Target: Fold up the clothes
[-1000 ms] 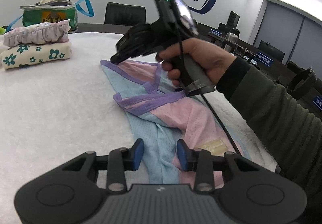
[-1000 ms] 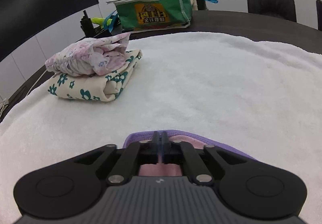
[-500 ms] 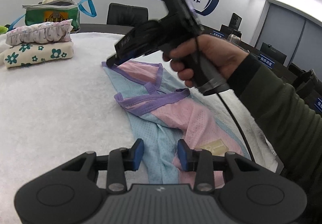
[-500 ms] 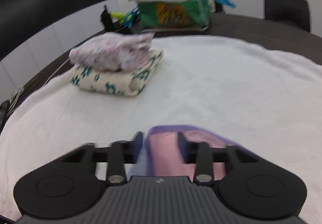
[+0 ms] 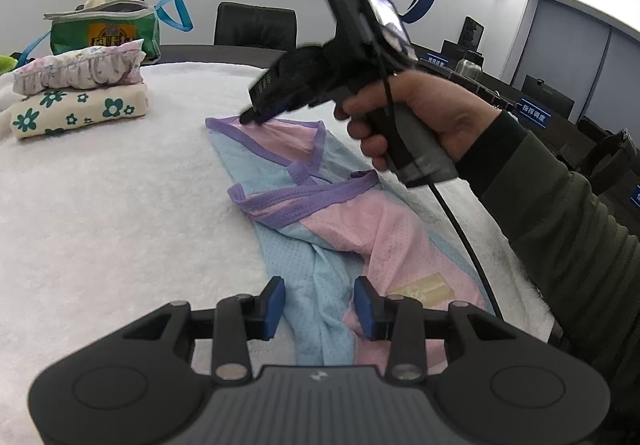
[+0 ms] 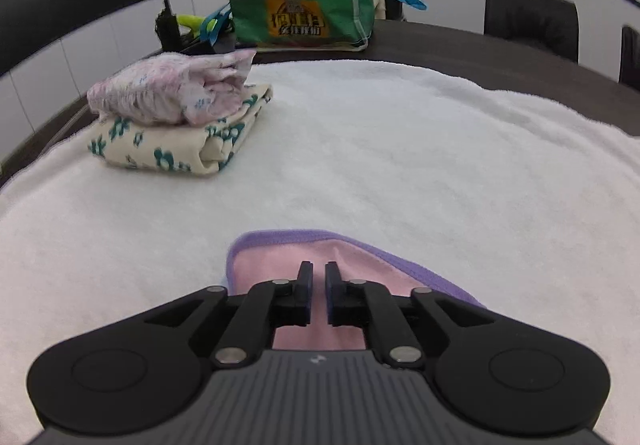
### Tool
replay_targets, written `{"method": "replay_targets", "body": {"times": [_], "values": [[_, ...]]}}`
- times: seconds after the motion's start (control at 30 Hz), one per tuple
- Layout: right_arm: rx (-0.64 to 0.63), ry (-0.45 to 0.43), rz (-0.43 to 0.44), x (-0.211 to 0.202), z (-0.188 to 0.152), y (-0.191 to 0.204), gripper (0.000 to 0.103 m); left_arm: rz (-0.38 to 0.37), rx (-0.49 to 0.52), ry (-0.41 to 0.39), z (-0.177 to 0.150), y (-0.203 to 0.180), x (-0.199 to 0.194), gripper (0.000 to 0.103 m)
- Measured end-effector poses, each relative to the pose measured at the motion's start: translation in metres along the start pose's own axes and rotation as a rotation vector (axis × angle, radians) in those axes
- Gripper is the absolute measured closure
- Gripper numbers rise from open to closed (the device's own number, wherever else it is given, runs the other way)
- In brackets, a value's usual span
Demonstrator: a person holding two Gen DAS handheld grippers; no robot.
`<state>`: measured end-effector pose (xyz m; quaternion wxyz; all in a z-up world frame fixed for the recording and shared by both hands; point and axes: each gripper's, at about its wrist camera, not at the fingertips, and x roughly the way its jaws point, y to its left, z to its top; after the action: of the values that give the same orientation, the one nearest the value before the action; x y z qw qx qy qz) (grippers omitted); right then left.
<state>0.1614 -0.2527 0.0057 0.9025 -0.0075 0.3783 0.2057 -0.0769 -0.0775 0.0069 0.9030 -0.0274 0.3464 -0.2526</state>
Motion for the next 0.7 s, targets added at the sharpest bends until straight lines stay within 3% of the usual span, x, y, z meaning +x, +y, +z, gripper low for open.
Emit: {"method": "replay_targets", "body": {"times": [0.07,0.17,0.23,0.27,0.33,0.4,0.5,0.57,0.7], "values": [[0.041,-0.039,0.058,-0.005,0.006,-0.004,0.067,-0.003,-0.007,0.003,0.0,0.001,-0.001,0.066],[0.021,-0.014,0.144,0.0,0.013,0.005,0.064,-0.001,0.002,0.005,0.0,0.001,0.0,0.066],[-0.037,0.033,0.133,0.011,0.012,0.019,0.071,0.006,0.008,0.005,0.0,-0.001,0.001,0.066],[-0.067,0.047,0.106,0.015,0.009,0.024,0.099,0.009,0.011,0.005,0.0,-0.002,0.001,0.066],[-0.106,0.055,0.06,0.021,0.006,0.032,0.101,0.01,0.014,0.005,-0.001,-0.002,0.001,0.066],[-0.076,0.008,0.046,0.015,0.007,0.026,0.101,0.007,0.014,0.003,-0.001,-0.001,0.001,0.066],[-0.069,0.045,0.055,0.021,0.006,0.022,0.101,0.008,0.016,0.004,-0.001,-0.001,0.0,0.066],[-0.056,0.04,0.038,0.017,0.006,0.021,0.095,0.007,0.003,0.002,-0.001,0.002,-0.004,0.066],[-0.039,-0.075,0.011,-0.024,0.009,0.016,0.067,0.001,-0.017,-0.016,-0.002,0.01,-0.016,0.066]]}}
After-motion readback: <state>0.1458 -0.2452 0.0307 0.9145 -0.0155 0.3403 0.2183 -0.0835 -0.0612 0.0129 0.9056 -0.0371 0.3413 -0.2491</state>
